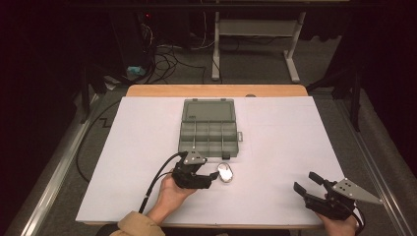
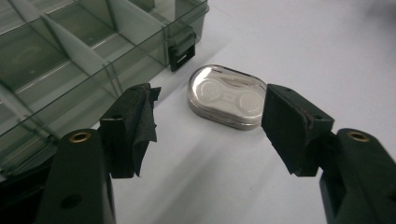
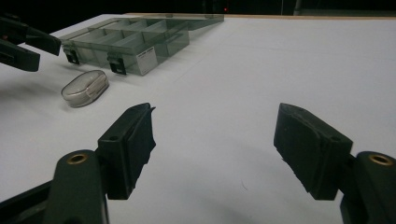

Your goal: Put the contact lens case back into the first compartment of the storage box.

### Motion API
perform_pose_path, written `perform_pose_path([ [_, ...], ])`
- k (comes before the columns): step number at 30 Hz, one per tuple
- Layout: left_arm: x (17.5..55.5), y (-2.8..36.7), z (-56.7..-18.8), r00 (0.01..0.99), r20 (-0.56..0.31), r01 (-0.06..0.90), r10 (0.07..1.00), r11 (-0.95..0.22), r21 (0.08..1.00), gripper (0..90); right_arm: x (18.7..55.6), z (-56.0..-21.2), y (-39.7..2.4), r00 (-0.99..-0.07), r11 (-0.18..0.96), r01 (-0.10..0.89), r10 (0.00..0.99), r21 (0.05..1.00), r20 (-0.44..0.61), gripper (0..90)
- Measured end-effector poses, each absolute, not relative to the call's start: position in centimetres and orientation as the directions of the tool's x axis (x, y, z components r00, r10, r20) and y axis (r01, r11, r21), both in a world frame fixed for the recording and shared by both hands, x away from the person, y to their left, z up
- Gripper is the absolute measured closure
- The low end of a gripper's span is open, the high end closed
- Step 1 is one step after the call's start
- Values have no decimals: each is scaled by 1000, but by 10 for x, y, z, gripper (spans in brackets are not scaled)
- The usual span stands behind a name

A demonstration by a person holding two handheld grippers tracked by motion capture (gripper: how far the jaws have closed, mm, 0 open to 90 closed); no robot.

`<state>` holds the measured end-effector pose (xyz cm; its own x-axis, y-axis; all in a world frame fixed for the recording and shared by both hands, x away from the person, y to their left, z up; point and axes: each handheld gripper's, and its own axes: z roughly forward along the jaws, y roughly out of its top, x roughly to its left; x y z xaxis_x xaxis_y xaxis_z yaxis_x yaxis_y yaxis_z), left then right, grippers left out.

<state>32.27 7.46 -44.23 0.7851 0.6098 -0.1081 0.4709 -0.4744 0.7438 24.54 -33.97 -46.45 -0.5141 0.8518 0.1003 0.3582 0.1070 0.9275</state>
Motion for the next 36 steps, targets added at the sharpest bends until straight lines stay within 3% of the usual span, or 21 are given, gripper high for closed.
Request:
perform_pose_path([
  [17,338,42,-437,823,-62,462,565,-600,653,359,246,-465,-339,-517,115,359,851,926,94,293],
  [36,353,18,-444,852,-72,467,519,-689,554,277,246,-465,-338,-523,126,363,847,923,90,297],
])
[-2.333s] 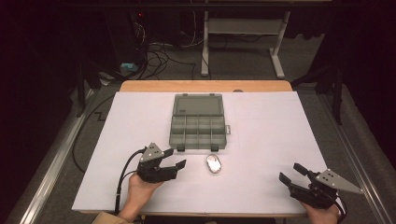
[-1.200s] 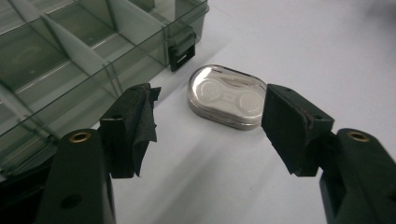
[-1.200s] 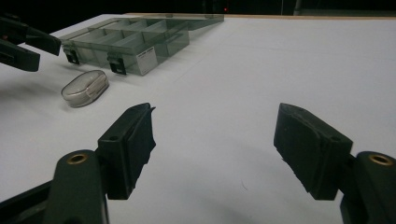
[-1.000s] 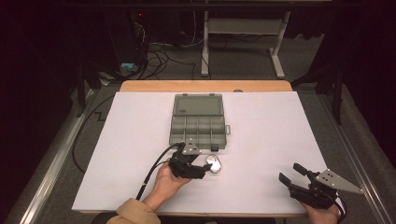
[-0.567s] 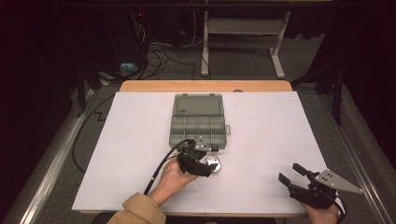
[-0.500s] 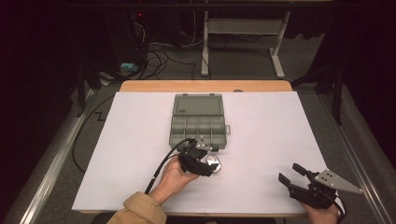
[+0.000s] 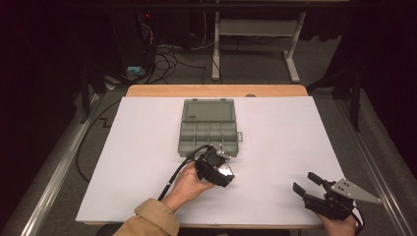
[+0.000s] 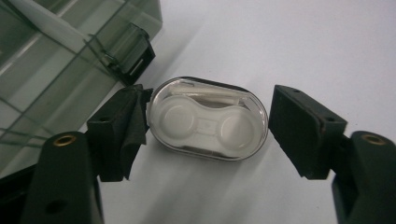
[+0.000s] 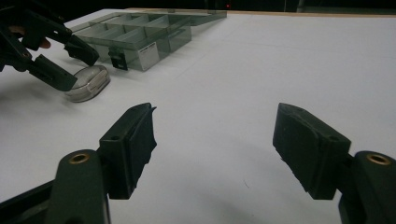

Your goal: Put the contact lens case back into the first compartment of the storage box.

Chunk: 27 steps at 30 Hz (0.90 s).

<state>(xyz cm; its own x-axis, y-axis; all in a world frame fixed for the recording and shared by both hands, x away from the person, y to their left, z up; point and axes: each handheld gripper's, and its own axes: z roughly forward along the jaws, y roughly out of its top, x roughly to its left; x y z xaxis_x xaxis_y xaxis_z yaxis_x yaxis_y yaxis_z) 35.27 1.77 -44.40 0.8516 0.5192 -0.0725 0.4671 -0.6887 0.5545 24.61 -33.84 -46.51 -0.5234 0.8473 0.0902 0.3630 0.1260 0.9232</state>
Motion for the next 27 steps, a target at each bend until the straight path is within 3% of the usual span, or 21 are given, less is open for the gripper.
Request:
perform_pose_path([
  [27,357,12,-453,861,-63,462,505,-724,512,257,247,-465,-339,-529,130,366,844,922,91,300],
])
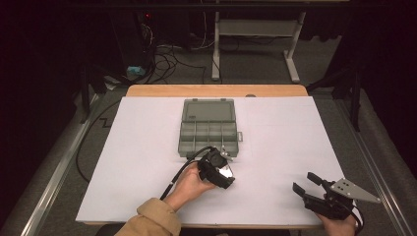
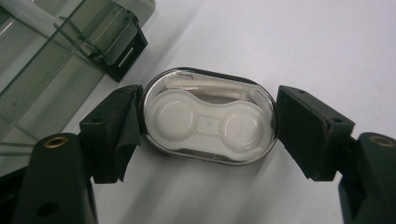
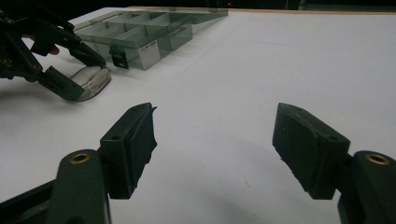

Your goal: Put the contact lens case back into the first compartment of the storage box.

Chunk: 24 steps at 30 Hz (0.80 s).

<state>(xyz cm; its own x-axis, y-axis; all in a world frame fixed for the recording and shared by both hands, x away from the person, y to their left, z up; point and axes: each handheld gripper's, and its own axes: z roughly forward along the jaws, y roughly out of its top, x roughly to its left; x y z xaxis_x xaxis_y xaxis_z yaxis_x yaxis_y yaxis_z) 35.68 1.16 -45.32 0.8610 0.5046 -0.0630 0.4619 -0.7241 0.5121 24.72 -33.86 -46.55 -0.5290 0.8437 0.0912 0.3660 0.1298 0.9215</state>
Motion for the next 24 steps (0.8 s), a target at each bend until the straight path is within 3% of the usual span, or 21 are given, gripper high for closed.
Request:
perform_pose_path([
  [24,354,15,-448,858,-27,451,513,-728,517,266,247,-465,-339,-526,121,369,845,922,99,301],
])
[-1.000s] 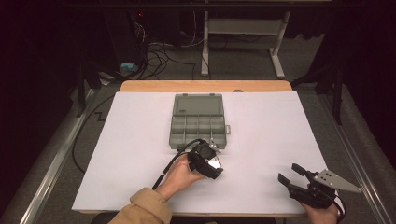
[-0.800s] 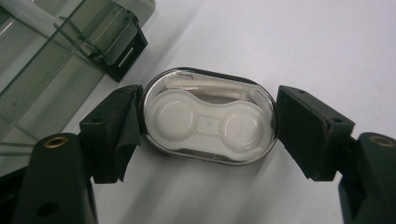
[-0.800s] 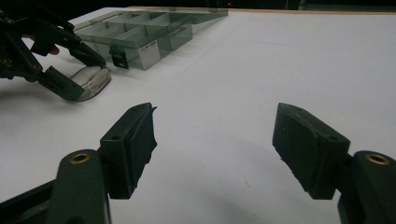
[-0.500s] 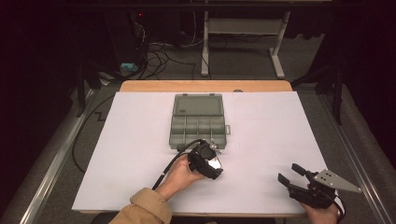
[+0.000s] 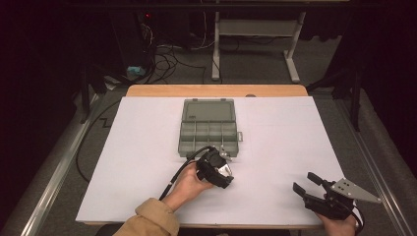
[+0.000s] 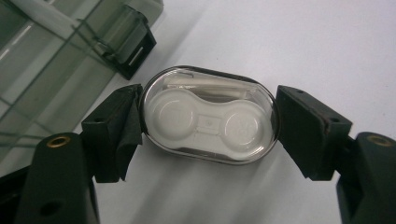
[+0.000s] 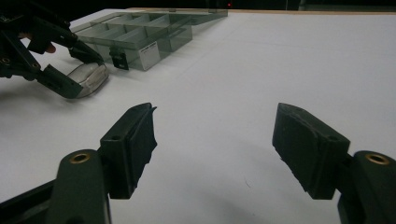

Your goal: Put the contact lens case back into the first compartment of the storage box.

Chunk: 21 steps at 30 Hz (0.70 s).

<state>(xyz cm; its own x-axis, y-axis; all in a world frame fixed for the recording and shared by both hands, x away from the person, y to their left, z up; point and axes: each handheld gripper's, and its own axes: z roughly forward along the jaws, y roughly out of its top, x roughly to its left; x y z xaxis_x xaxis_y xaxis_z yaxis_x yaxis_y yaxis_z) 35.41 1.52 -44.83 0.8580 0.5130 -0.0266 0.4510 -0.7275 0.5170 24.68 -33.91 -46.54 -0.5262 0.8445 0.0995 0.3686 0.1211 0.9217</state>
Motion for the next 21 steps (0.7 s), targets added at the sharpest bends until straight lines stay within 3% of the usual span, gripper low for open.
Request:
perform_pose_path([
  [21,354,48,-421,821,-19,475,570,-665,576,266,247,-465,-339,-525,120,370,845,921,101,301],
])
